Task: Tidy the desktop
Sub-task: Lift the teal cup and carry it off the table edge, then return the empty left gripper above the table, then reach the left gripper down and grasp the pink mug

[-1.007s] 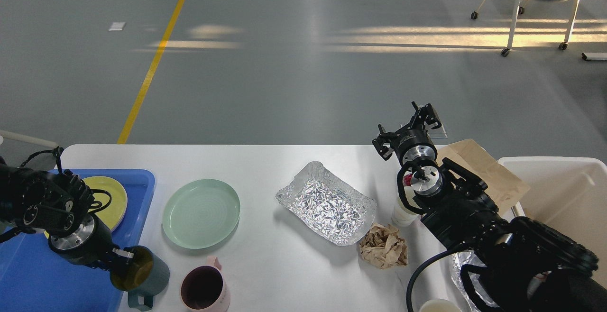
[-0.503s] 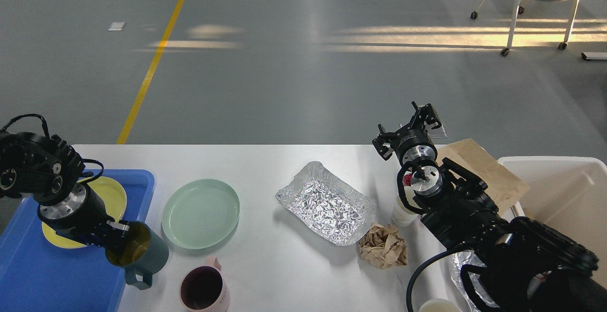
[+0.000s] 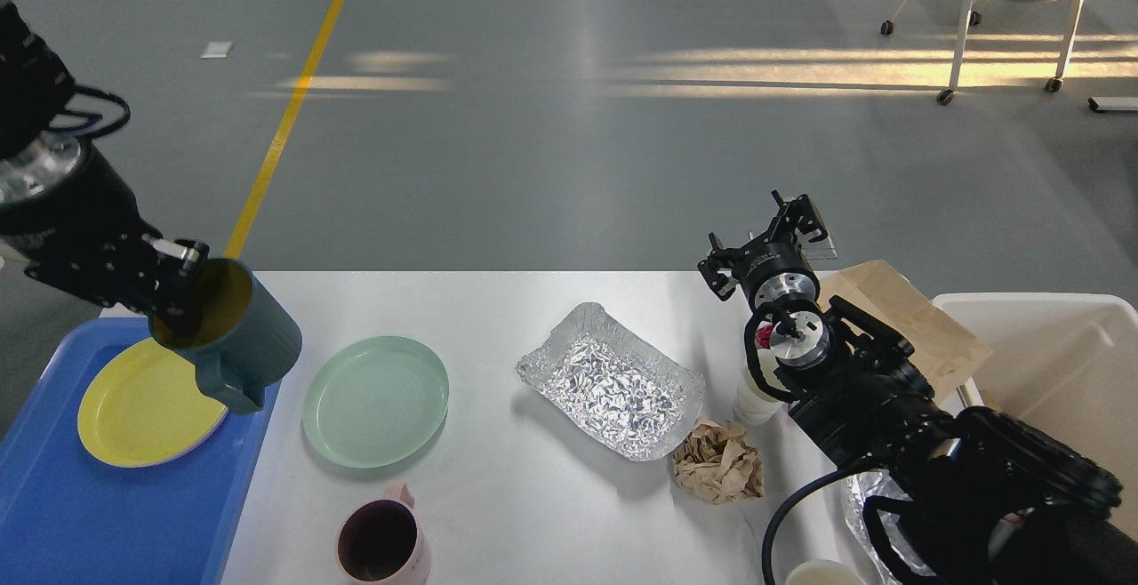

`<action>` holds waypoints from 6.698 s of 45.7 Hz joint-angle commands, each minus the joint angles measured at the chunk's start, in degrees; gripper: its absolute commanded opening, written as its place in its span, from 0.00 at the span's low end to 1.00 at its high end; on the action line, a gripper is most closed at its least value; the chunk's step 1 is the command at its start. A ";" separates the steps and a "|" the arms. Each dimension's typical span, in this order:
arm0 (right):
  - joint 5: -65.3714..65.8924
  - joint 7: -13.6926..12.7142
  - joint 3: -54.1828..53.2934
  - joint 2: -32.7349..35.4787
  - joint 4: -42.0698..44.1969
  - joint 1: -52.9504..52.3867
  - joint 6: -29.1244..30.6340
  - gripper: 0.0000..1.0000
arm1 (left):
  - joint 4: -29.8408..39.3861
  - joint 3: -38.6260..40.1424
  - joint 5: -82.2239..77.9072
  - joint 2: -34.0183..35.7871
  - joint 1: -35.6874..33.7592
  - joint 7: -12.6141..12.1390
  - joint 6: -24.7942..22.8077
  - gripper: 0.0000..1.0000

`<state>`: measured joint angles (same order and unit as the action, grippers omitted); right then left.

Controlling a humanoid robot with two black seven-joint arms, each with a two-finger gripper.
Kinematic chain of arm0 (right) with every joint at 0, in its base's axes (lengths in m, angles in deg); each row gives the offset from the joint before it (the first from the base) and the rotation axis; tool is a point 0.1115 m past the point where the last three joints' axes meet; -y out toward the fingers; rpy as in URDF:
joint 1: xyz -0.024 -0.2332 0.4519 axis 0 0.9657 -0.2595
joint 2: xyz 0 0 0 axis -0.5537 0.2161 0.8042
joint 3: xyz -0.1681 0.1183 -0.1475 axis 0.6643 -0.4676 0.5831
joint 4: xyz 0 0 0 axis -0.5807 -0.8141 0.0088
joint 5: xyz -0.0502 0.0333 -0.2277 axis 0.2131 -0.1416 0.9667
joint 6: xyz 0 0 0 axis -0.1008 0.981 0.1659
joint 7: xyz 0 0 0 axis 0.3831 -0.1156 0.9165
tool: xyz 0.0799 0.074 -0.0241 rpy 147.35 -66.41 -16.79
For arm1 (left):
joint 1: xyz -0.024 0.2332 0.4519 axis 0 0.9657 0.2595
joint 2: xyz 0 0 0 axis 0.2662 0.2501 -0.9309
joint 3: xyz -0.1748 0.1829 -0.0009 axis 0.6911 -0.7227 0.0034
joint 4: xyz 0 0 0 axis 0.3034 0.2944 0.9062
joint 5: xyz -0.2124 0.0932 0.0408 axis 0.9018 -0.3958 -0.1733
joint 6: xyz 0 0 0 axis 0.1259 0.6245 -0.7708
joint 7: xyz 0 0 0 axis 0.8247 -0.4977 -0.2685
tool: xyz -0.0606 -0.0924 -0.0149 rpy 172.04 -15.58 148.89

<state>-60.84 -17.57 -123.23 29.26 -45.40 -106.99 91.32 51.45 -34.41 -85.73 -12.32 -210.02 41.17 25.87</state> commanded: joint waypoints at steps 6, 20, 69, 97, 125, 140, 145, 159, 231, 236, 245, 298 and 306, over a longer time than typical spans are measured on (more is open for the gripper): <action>0.00 0.00 0.00 0.00 0.00 -0.01 0.00 1.00 | -0.80 -1.69 0.01 1.61 -13.69 -0.58 -0.02 0.00; 0.00 0.00 0.00 0.00 0.00 -0.01 0.00 1.00 | -1.06 -3.71 -0.52 1.09 -7.47 -1.46 -0.02 0.00; 0.00 0.00 0.00 0.00 0.00 -0.01 0.00 1.00 | -12.40 -9.69 -7.02 8.73 48.88 -6.11 37.93 0.00; 0.00 0.00 0.00 0.00 0.00 -0.01 0.00 1.00 | -16.44 -8.54 -7.55 8.82 54.86 -7.08 39.87 0.00; 0.00 0.00 0.00 0.00 0.00 -0.01 0.00 1.00 | -15.30 -7.75 -7.29 9.35 55.65 -6.91 38.02 0.29; 0.00 0.00 0.00 0.00 0.00 -0.01 0.00 1.00 | -15.30 -7.14 -7.02 10.66 54.86 -6.29 34.78 0.55; 0.00 0.00 0.00 0.00 0.00 -0.01 0.00 1.00 | -15.30 -6.26 -6.85 12.60 53.28 -6.20 30.38 0.60; 0.00 0.00 0.00 0.00 0.00 -0.01 0.00 1.00 | -15.30 -6.26 -6.50 15.15 44.67 -6.12 20.18 0.71; 0.00 0.00 0.00 0.00 0.00 -0.01 0.00 1.00 | -3.35 -7.14 25.76 -12.01 -13.70 -2.60 -0.02 0.81; 0.00 0.00 0.00 0.00 0.08 -0.01 0.00 1.00 | -3.26 -6.61 25.67 -12.27 -10.01 -2.60 -0.02 0.81; 0.00 0.00 0.00 0.00 0.08 -0.01 0.00 1.00 | -3.17 -4.59 25.67 -12.89 -0.35 -2.78 -0.02 0.81; 0.00 0.00 0.00 0.00 0.00 -0.01 0.00 1.00 | -3.79 9.56 18.73 -16.05 43.70 -6.64 20.27 0.80; 0.00 0.00 0.00 0.00 0.08 -0.01 0.00 1.00 | -3.79 9.65 17.77 -17.10 45.01 -6.73 20.44 0.80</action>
<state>-60.84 -17.57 -123.23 29.26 -45.41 -107.00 91.32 47.66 -24.85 -67.21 -28.57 -165.93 34.50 46.18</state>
